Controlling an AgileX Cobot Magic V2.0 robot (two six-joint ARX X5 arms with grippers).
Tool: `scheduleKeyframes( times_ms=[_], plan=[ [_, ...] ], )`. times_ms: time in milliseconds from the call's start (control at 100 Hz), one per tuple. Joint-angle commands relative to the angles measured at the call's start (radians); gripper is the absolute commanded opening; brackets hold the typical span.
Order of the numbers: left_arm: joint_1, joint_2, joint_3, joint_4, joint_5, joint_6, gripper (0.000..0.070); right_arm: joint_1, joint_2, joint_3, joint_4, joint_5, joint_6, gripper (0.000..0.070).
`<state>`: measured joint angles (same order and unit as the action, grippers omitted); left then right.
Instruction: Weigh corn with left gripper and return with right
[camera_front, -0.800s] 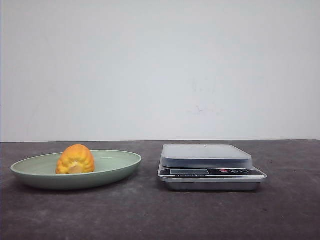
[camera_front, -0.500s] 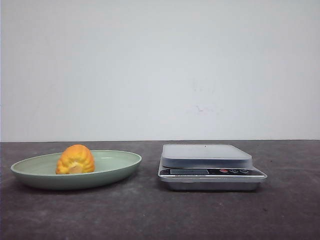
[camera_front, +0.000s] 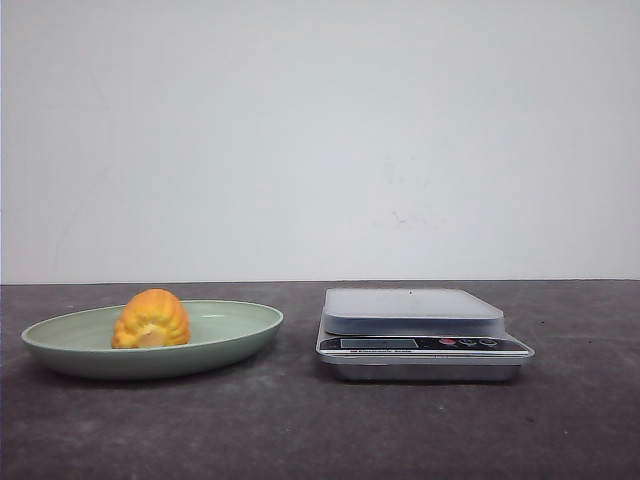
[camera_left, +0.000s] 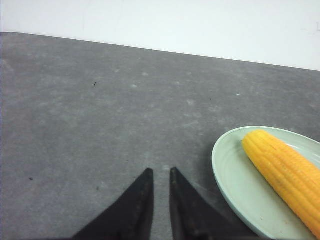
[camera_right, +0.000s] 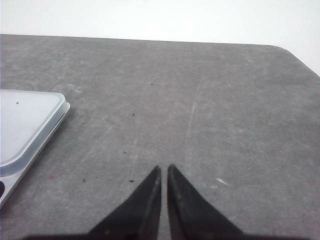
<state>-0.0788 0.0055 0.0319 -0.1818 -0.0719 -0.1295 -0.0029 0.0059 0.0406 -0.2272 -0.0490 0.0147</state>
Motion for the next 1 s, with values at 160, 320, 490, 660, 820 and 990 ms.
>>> scheduleKeyframes(
  times_ms=[160, 320, 490, 660, 820, 990],
  plan=[
    [0.002, -0.001, -0.017, -0.005, 0.002, 0.009, 0.0017, -0.003, -0.002, -0.007, 0.012, 0.003, -0.004, 0.0016],
    [0.002, -0.001, -0.017, -0.005, 0.002, 0.008, 0.0017, -0.003, -0.002, -0.007, 0.011, 0.003, -0.004, 0.0016],
    [0.002, -0.001, -0.017, -0.005, 0.002, 0.008, 0.0017, -0.003, -0.002, -0.007, 0.011, 0.003, -0.004, 0.0016],
    [0.002, -0.001, -0.017, -0.005, 0.002, 0.009, 0.0017, -0.003, -0.002, -0.007, 0.012, 0.003, -0.004, 0.0016],
    [0.002, -0.001, -0.017, -0.005, 0.002, 0.009, 0.0017, -0.003, -0.002, -0.007, 0.014, 0.003, -0.004, 0.0016],
    [0.002, -0.001, -0.017, -0.005, 0.002, 0.009, 0.0017, -0.003, -0.002, -0.007, 0.041, -0.005, 0.009, 0.0016]
  ],
)
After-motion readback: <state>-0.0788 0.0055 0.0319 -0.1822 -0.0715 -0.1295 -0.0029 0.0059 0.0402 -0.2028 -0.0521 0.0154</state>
